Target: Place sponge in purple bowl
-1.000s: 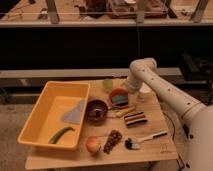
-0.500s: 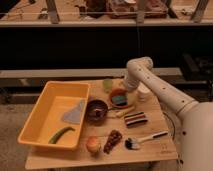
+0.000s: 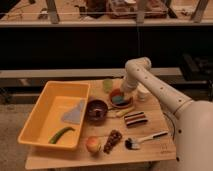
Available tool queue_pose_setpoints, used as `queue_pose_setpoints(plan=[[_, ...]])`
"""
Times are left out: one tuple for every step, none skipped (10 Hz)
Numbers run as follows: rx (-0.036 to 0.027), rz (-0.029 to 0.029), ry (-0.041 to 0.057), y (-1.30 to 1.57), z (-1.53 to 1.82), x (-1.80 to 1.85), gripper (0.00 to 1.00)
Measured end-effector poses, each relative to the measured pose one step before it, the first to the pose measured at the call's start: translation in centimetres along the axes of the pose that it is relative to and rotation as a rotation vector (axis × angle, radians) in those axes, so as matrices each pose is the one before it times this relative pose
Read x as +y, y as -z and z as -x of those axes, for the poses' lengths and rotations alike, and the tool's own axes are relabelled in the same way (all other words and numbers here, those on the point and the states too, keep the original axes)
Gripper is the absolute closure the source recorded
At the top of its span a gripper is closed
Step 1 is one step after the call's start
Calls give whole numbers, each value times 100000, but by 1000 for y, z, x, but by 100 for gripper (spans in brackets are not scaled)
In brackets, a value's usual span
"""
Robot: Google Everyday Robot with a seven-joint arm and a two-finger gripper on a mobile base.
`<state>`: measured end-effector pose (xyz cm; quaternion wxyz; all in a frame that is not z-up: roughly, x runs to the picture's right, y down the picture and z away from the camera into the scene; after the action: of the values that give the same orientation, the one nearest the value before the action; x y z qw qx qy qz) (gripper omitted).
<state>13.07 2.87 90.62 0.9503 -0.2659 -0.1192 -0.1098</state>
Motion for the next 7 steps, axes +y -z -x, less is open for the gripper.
queue_pose_setpoints(plan=[[68,-46,-37,-17,-21,-50,49],[-5,90,72,-66,26,-1,49],[-18,130,424,-25,89,41,49],[-6,268,236,-78,56,102,49],[-35,363,203,-115,48,136,49],[-92,344,84,-190,32,106,49],[-150,255,26,-193,37,84,49]])
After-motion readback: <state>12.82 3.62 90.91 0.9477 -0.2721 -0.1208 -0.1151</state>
